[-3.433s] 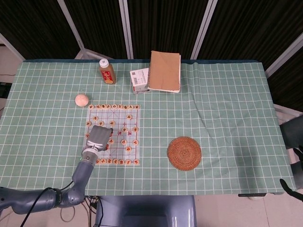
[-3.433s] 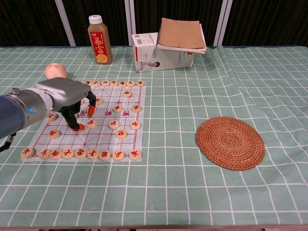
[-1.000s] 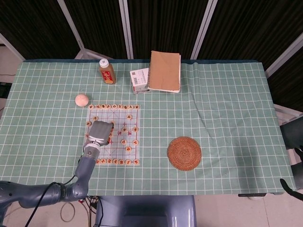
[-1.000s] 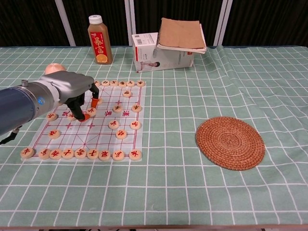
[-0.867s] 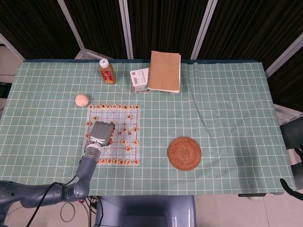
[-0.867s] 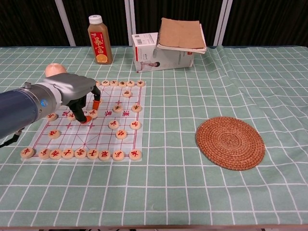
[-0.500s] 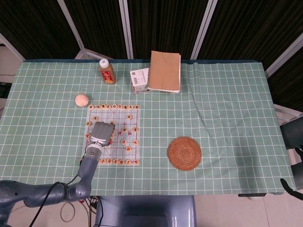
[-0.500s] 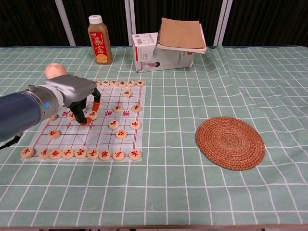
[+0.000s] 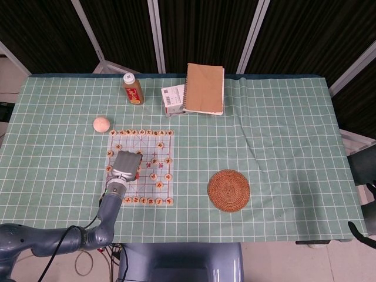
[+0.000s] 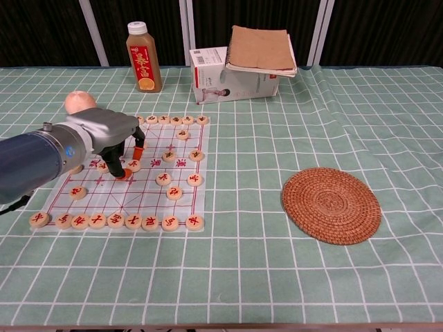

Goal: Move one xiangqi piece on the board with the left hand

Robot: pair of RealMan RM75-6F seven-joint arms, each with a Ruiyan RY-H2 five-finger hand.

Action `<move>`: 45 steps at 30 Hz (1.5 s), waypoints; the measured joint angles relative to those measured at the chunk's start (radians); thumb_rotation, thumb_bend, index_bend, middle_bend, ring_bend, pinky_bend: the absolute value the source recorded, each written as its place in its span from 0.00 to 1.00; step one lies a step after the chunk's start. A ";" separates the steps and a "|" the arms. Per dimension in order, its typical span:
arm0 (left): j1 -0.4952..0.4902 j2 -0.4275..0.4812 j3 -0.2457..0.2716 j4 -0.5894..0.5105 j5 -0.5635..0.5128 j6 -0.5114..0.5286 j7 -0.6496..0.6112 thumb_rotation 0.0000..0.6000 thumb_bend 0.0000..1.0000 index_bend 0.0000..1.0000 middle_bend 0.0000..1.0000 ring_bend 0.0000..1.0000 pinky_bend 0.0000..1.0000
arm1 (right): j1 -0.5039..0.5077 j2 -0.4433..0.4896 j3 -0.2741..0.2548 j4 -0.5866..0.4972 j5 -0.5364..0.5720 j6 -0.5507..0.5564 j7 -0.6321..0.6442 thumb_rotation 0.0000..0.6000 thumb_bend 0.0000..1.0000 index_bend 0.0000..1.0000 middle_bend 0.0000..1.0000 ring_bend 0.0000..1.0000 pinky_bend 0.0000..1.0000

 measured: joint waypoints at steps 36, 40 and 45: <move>0.102 0.217 -0.031 -0.302 0.212 0.127 -0.203 1.00 0.21 0.20 0.53 0.52 0.53 | -0.005 -0.008 0.005 0.011 -0.007 0.019 -0.009 1.00 0.35 0.00 0.00 0.00 0.00; 0.177 0.305 0.006 -0.388 0.330 0.194 -0.281 1.00 0.17 0.10 0.21 0.22 0.25 | -0.005 -0.010 0.005 0.013 -0.007 0.020 -0.018 1.00 0.35 0.00 0.00 0.00 0.00; 0.299 0.410 0.094 -0.454 0.501 0.304 -0.393 1.00 0.08 0.00 0.00 0.00 0.00 | -0.006 -0.013 0.004 0.013 -0.016 0.029 -0.038 1.00 0.35 0.00 0.00 0.00 0.00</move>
